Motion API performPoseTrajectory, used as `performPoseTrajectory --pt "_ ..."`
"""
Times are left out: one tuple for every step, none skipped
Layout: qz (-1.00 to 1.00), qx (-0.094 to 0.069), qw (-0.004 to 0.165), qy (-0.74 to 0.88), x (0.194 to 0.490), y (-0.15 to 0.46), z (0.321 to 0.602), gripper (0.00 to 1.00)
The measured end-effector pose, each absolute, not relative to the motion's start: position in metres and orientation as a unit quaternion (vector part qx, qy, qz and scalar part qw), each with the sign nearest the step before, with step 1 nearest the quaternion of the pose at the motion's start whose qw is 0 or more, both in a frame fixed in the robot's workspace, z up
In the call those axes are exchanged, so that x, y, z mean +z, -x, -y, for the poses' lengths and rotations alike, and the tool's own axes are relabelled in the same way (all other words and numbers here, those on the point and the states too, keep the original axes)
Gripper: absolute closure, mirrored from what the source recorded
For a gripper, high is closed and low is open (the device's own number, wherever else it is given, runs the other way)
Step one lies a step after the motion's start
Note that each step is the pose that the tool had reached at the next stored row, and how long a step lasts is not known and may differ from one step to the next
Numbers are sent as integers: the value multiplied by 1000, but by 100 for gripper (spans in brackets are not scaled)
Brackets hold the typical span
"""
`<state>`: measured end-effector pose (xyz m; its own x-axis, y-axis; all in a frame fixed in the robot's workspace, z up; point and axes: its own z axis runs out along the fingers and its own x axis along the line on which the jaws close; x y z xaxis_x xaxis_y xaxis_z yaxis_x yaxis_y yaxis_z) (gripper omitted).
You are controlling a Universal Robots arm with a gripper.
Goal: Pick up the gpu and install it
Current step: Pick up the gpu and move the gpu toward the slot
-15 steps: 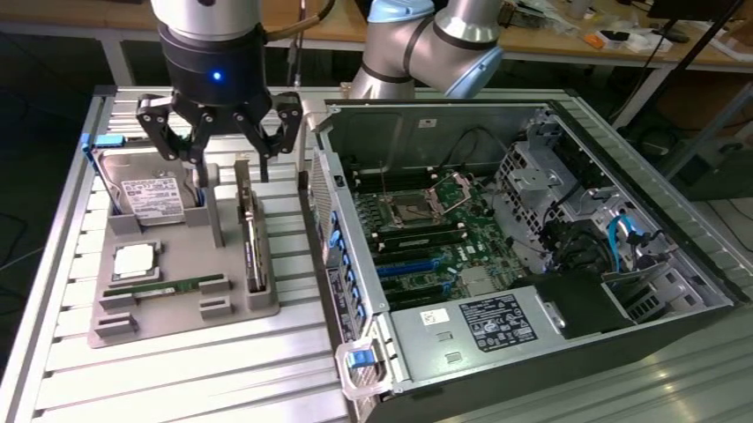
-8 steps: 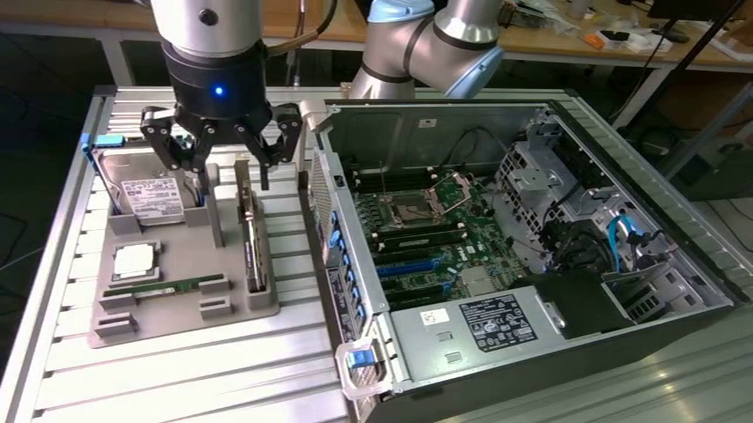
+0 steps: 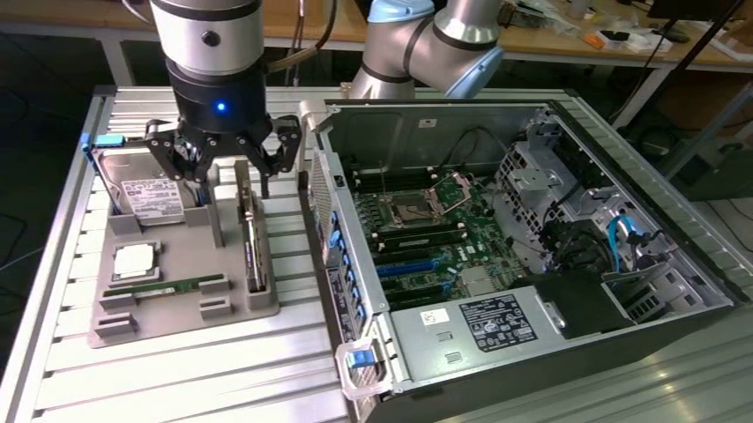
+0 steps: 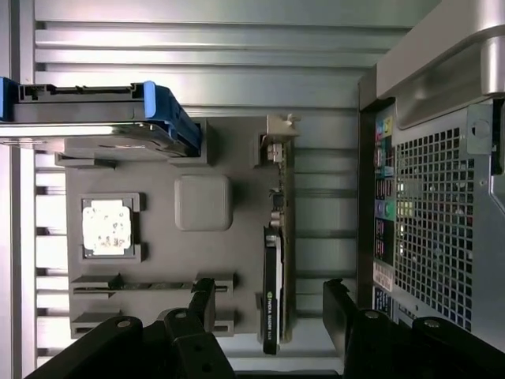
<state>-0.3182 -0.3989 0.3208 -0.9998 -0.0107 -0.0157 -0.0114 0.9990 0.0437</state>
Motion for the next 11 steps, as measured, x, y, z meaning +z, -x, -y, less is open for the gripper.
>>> performPoseTrajectory --pt "-1000 22 8 6 319 318 399 34" --pt "-1000 22 8 6 317 318 399 34" --pt "-1000 22 8 6 315 318 399 34" --pt "-1000 22 8 6 313 318 399 34" --pt "-1000 22 8 6 312 318 399 34" --pt "-1000 22 8 6 310 318 399 34" --pt "-1000 22 8 6 308 318 399 34" --pt "-1000 22 8 6 306 318 399 34" --pt "-1000 22 8 6 304 318 399 34" --pt "-1000 22 8 6 302 318 399 34" --pt "-1000 22 8 6 301 318 399 34"
